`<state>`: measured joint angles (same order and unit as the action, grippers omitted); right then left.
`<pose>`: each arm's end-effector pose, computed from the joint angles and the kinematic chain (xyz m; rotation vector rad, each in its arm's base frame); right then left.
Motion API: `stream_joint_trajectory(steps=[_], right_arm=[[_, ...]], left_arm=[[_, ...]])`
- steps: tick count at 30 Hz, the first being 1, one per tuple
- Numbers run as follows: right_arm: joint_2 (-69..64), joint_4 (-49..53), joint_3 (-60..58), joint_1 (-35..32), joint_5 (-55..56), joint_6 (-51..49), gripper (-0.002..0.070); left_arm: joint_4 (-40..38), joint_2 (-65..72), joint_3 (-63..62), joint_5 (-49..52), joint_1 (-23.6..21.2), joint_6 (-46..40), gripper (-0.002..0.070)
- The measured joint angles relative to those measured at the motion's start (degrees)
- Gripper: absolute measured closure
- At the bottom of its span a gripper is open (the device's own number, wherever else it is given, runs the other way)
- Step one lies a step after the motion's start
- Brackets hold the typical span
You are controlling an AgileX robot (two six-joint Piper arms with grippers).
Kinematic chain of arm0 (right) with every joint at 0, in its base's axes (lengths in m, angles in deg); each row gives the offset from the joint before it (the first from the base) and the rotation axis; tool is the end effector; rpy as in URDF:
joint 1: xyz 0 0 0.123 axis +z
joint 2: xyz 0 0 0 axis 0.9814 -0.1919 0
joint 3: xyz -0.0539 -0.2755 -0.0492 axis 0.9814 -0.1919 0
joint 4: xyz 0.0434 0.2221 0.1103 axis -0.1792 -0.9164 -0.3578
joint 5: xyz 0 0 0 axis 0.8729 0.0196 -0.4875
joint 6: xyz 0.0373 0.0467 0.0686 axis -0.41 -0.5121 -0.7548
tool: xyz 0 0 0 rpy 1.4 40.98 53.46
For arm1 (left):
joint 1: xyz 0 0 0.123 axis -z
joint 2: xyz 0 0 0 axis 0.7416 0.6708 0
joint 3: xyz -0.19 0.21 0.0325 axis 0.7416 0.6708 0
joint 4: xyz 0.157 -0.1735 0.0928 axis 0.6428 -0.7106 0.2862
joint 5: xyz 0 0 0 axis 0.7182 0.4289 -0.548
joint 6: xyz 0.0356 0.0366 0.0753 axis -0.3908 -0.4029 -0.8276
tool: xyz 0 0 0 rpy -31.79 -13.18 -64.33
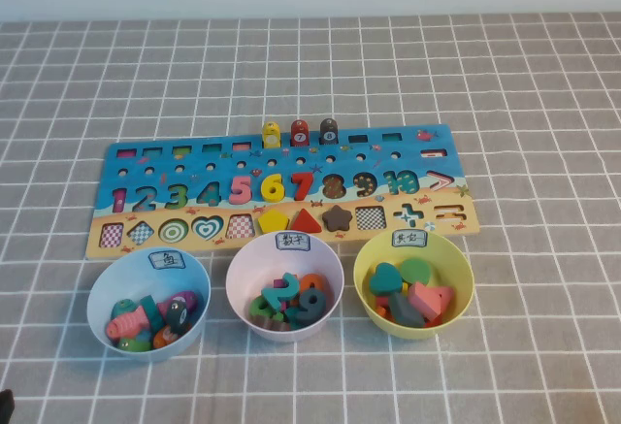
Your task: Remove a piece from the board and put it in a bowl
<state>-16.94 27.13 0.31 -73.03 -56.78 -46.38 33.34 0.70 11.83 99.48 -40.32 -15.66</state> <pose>0.0520 0.0079 0.1723 -0.0492 1.8652 0.1457 0.0522 -0.0078 0.1721 0.1748 1.8601 -0.0666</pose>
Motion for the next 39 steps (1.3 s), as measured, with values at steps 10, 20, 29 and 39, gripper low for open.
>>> stream_joint_trajectory(steps=[10, 20, 29, 39], right_arm=[[0.0, 0.0, 0.0, 0.0, 0.0, 0.0, 0.0694], [0.0, 0.0, 0.0, 0.0, 0.0, 0.0, 0.0694], [0.0, 0.1, 0.0, 0.0, 0.0, 0.0, 0.0694], [0.0, -3.0, 0.0, 0.0, 1.5, 0.0, 0.0694]], left_arm=[[0.0, 0.0, 0.0, 0.0, 0.0, 0.0, 0.0675], [0.0, 0.0, 0.0, 0.0, 0.0, 0.0, 0.0675], [0.0, 0.0, 0.0, 0.0, 0.0, 0.0, 0.0675], [0.0, 0.0, 0.0, 0.0, 0.0, 0.0, 0.0675]])
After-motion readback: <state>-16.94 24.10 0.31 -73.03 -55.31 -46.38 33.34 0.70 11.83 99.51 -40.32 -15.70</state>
